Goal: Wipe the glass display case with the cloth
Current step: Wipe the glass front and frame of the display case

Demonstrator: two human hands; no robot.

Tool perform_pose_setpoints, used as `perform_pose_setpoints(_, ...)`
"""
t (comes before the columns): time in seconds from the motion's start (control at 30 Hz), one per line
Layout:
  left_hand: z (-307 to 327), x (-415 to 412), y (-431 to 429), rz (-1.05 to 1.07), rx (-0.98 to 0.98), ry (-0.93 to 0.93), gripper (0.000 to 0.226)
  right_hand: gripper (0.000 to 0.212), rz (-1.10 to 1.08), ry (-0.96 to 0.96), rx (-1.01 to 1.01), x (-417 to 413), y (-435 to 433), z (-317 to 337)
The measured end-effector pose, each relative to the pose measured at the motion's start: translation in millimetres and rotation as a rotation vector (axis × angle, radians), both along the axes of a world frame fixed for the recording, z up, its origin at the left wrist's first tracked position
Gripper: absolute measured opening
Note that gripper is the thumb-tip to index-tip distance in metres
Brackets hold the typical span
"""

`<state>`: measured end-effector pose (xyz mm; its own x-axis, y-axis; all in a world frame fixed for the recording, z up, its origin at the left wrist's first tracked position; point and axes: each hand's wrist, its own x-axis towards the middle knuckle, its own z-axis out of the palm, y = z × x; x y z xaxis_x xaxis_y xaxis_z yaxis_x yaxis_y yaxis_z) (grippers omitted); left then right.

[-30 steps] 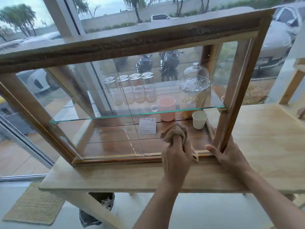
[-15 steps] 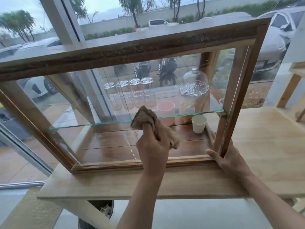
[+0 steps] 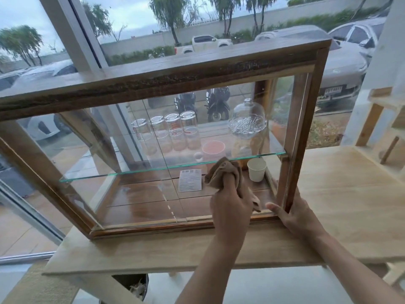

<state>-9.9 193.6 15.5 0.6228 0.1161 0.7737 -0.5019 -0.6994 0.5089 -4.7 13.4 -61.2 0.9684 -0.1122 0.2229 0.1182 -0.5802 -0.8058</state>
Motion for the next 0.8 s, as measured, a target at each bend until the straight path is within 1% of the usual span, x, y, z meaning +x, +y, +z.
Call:
perform_pose_setpoints(0.07, 23, 13, 0, -0.014, 0.049, -0.077, 0.015, 0.072, 0.003, -0.004, -0.004, 0, 0, 0)
perform_pose_setpoints(0.13, 42, 26, 24, 0.099, -0.012, -0.193, 0.017, 0.069, -0.002, -0.013, 0.000, 1, -2, -2)
perform_pose_setpoints(0.17, 41, 27, 38, 0.170, -0.054, -0.201, 0.019, 0.068, -0.004, -0.016, 0.000, 2, -2, -3)
perform_pose_setpoints(0.2, 30, 24, 48, 0.211, -0.086, -0.172, 0.020, 0.067, -0.004, -0.018, -0.003, 1, -2, -4)
perform_pose_setpoints(0.23, 15, 16, 52, 0.208, -0.109, -0.108, 0.020, 0.068, -0.006, -0.021, -0.004, 1, -2, -4)
perform_pose_setpoints(0.3, -7, 0, 38, 0.100, -0.061, 0.063, 0.015, 0.069, -0.013, -0.018, -0.001, 1, -2, -4)
perform_pose_setpoints(0.33, -14, -3, 26, 0.040, -0.009, 0.093, 0.012, 0.070, -0.012, -0.015, -0.005, 2, -2, -4)
perform_pose_setpoints(0.4, 3, 5, 10, -0.011, 0.076, 0.026, 0.012, 0.070, -0.005, -0.025, -0.014, 1, -2, -5)
perform_pose_setpoints(0.43, 23, 12, 12, 0.012, 0.074, -0.046, 0.014, 0.070, -0.002, -0.030, -0.018, 1, -2, -4)
perform_pose_setpoints(0.5, 57, 24, 36, 0.118, -0.007, -0.213, 0.016, 0.071, 0.010, -0.029, -0.019, 2, -3, -3)
perform_pose_setpoints(0.53, 63, 28, 51, 0.184, -0.065, -0.242, 0.016, 0.073, 0.017, -0.022, -0.016, 2, -3, -4)
perform_pose_setpoints(0.6, 41, 25, 69, 0.246, -0.135, -0.202, 0.014, 0.074, 0.021, -0.022, -0.018, 1, -3, -5)
perform_pose_setpoints(0.63, 25, 16, 66, 0.216, -0.140, -0.123, 0.013, 0.074, 0.016, -0.026, -0.019, 1, -3, -5)
perform_pose_setpoints(0.7, -5, 3, 45, 0.081, -0.094, 0.040, 0.012, 0.072, 0.009, -0.025, -0.020, 1, -2, -5)
perform_pose_setpoints(0.73, -13, 1, 33, 0.029, -0.078, 0.070, 0.011, 0.072, 0.008, -0.022, -0.022, 2, -2, -6)
perform_pose_setpoints(0.8, -11, 4, 23, -0.011, -0.093, 0.048, 0.013, 0.072, -0.011, -0.002, -0.020, 2, -2, -6)
